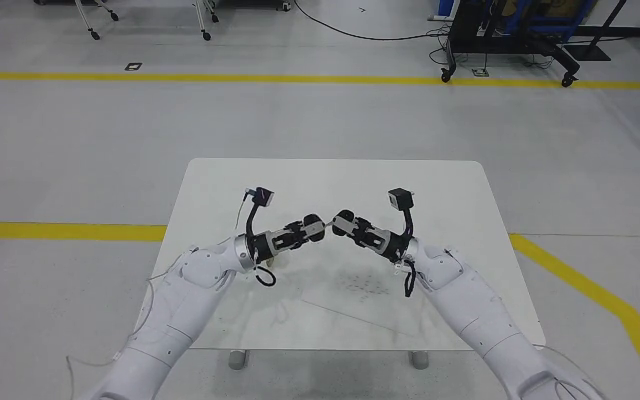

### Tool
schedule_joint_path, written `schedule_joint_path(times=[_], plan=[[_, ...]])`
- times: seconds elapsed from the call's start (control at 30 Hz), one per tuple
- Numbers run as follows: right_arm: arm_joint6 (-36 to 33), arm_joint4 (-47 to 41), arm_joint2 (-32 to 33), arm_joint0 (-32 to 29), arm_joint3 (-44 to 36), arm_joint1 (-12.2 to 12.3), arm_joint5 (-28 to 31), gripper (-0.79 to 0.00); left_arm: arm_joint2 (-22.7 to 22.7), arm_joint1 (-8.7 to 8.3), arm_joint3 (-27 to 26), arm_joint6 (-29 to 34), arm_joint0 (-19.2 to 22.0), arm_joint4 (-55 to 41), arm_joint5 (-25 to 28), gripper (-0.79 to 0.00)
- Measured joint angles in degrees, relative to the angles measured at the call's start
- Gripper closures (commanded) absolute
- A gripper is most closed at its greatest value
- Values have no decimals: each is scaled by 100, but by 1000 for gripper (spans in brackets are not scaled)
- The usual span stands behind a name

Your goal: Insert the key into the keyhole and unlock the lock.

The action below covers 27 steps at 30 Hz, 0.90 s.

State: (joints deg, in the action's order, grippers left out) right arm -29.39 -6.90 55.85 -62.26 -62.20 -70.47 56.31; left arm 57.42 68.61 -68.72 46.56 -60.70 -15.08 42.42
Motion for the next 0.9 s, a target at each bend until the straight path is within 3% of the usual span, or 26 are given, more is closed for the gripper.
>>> schedule_joint_path(times=[0.13, 0.17, 0.2, 0.37, 0.57, 0.83, 0.9], plan=[[-22, -19, -6, -4, -8, -1, -11, 0, -13, -1, -18, 41, -2, -2, 13, -486], [-32, -23, -9, -5, -10, -1, -13, 0, -19, 0, -18, 47, -1, 0, 13, -486], [-38, -24, -10, -5, -11, -2, -15, 0, -23, 1, -18, 50, 0, 3, 14, -388], [-47, -7, -14, -6, -19, -4, -12, 0, -35, 5, -5, 40, 7, 14, 19, -283], [-65, 2, -22, -8, -26, -6, -33, 0, -52, 9, 1, 17, 13, 43, 11, -222], [-164, -22, -47, 8, -18, -6, -51, 0, -76, 19, 92, 43, 63, 17, 23, -15], [-200, -19, -53, 12, -17, -4, -37, 0, -83, 22, 104, 40, 70, 18, 18, 0]])
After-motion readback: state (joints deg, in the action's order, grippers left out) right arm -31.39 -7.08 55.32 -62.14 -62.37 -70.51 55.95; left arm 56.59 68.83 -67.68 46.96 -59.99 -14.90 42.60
